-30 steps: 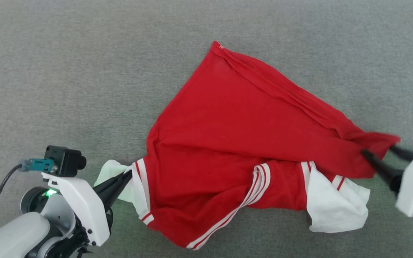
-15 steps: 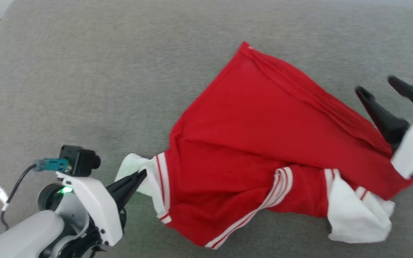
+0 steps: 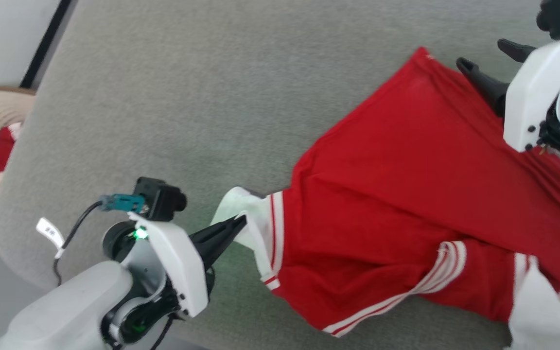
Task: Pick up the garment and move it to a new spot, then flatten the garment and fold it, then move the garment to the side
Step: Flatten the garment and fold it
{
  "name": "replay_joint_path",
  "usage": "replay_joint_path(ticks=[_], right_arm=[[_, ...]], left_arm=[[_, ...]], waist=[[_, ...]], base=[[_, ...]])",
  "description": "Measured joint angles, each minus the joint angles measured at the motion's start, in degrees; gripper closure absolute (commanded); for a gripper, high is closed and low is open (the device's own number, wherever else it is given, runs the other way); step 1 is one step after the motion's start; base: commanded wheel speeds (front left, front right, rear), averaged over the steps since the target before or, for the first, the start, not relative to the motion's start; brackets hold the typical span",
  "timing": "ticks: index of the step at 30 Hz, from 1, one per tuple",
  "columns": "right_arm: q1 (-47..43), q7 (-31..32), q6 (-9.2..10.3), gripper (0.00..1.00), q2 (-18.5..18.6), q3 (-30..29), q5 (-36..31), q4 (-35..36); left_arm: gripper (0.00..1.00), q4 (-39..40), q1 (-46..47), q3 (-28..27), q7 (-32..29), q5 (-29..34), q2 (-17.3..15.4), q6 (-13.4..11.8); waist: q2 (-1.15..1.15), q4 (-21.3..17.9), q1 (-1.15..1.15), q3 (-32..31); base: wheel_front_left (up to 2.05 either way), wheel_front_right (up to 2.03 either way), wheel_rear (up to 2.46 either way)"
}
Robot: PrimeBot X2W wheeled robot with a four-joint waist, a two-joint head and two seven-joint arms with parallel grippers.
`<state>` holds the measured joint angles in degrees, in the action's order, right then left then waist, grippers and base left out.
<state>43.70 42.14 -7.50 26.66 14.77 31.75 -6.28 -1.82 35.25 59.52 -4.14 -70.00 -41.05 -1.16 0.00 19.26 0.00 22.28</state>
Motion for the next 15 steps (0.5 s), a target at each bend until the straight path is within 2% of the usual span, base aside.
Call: replay_joint_path(ticks=[7,15], right_arm=[[7.57,4.0,0.0,0.0,3.44,10.55,3.64,-14.05],[12.48,4.88,-0.01,0.0,5.61,20.2,6.67,-23.27]], left_arm=[[1.0,-3.22,2.49,1.02,-0.15,1.47,4.2,2.41],[1.0,-6.16,3.22,1.37,0.4,1.47,6.58,4.21]], waist=[[0.0,4.36,0.0,1.9],[0.0,6.82,0.0,3.25]], base=[[0.0,0.0,0.0],[0.0,0.0,0.0]])
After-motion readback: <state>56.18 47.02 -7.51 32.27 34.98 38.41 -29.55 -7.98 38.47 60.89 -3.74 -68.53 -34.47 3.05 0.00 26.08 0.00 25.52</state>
